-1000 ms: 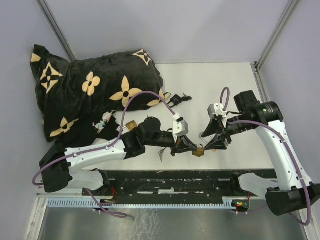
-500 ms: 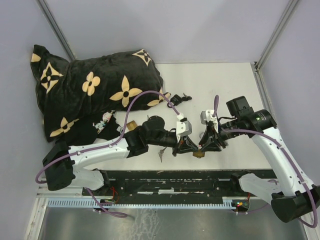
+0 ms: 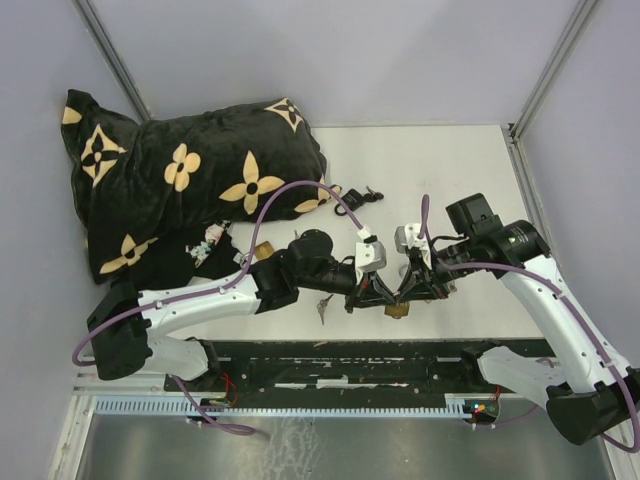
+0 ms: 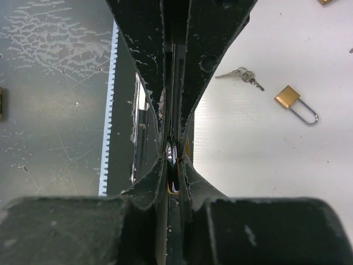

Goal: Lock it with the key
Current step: Lock the lock.

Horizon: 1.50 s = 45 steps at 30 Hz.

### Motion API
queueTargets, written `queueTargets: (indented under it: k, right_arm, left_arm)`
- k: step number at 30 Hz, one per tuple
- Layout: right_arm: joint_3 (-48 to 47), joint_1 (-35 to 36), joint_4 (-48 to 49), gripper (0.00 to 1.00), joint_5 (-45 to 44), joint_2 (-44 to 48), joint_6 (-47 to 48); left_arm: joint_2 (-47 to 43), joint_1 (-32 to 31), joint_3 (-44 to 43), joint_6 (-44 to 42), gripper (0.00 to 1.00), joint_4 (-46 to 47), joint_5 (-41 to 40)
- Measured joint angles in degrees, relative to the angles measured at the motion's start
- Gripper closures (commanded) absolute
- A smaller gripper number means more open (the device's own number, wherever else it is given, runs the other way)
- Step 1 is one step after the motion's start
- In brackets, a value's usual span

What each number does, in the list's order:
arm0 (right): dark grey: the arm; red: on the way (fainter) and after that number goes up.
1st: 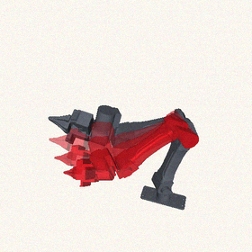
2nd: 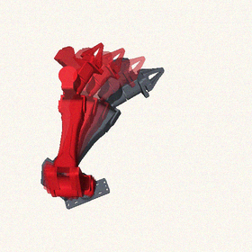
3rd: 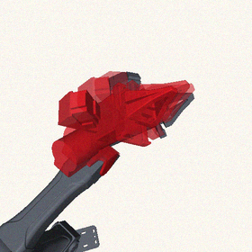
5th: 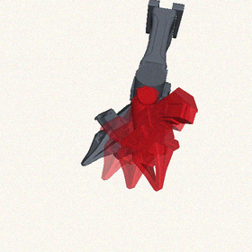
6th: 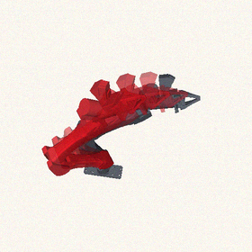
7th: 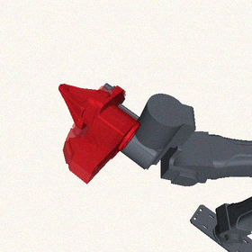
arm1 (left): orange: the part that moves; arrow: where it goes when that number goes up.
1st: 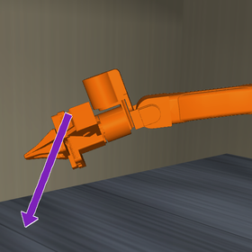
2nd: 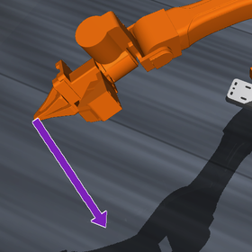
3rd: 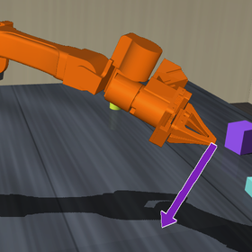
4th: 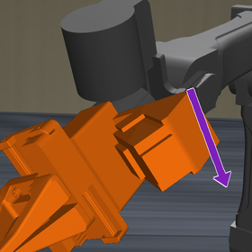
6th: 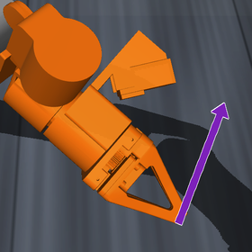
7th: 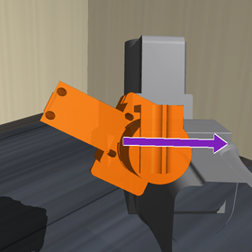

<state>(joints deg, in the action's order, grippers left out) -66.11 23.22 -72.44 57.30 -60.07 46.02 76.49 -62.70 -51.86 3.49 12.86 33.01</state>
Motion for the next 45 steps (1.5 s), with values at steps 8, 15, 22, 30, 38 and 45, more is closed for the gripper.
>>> queueTargets:
  k: [8,15,22,30,38,45]
  right_arm:
    - [0.0,0.57,-0.63,0.99,-0.74,0.13,1.46]
    - [0.44,0.11,-0.79,0.98,-1.64,2.03,1.79]
    - [6.78,-6.01,0.92,0.98,0.92,9.7,1.6]
    - [13.51,-13.42,8.96,0.98,7.52,14.34,-3.78]
    - [13.51,-15.47,12.15,0.98,10.08,12.7,-5.73]
    - [11.3,-15.93,9.86,0.98,10.03,10.8,-4.11]
  left_arm:
    - [0.24,0.0,-0.5,0.0,0.87,-1.25,0.02]
    - [0.0,-0.07,-0.7,0.72,0.23,0.39,-2.95]
    - [-13.53,0.11,15.93,5.42,0.1,17.49,-11.3]
    - [-17.86,0.11,27.98,16.81,0.04,31.78,-19.96]
    - [-18.12,-1.64,28.96,19.12,0.01,37.92,-24.17]
    - [-9.77,-7.52,22.12,7.13,0.01,36.06,-24.9]
